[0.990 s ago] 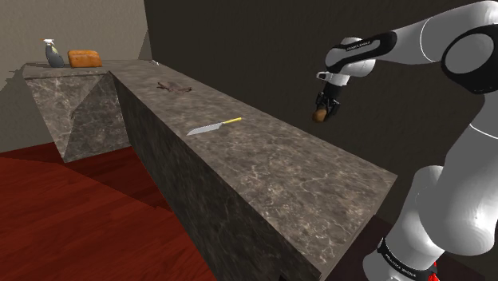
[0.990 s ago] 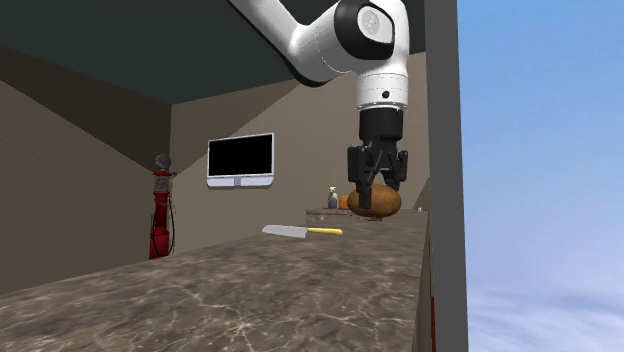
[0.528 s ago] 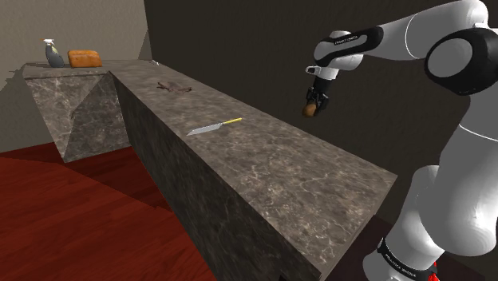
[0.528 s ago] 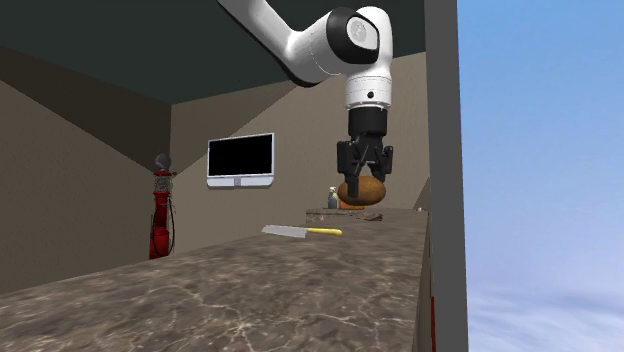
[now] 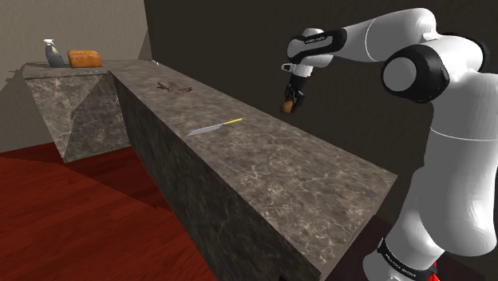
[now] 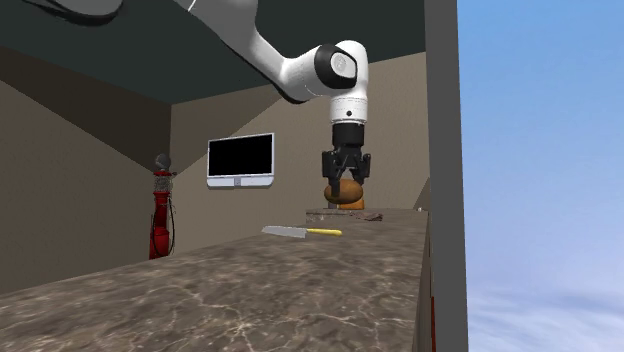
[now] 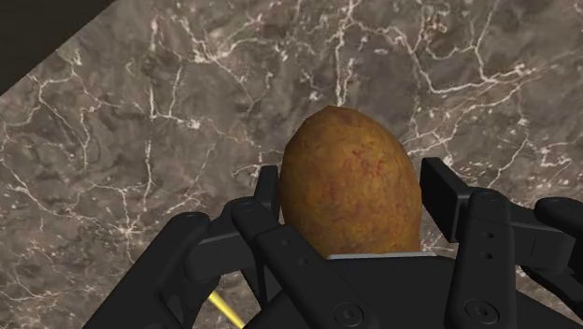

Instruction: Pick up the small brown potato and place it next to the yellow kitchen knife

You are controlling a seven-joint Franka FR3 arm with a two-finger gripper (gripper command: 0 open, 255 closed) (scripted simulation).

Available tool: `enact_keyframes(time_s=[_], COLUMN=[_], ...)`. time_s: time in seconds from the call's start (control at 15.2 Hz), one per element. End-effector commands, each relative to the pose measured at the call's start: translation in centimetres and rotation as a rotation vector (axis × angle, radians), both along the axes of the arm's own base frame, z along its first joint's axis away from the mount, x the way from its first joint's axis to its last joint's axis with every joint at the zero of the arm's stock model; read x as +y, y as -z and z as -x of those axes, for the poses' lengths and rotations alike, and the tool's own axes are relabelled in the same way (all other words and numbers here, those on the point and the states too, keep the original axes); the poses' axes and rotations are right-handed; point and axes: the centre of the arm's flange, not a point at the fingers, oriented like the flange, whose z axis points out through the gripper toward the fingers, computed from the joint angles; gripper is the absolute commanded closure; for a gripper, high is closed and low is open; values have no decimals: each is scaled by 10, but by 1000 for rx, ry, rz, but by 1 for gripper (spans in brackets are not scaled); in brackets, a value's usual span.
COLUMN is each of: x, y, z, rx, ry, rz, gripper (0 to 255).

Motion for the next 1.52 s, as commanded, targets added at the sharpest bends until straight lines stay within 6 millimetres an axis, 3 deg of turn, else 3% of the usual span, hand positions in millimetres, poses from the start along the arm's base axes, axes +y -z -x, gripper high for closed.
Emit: enact_keyframes(time_s=[0.0,0.79,1.45], x=[12,93,93], y=[0,-1,47], z=[-25,-161,-161], rx=[0,0,0], ry=[0,0,0], rz=[-2,-2,-2], gripper=[255,255,255])
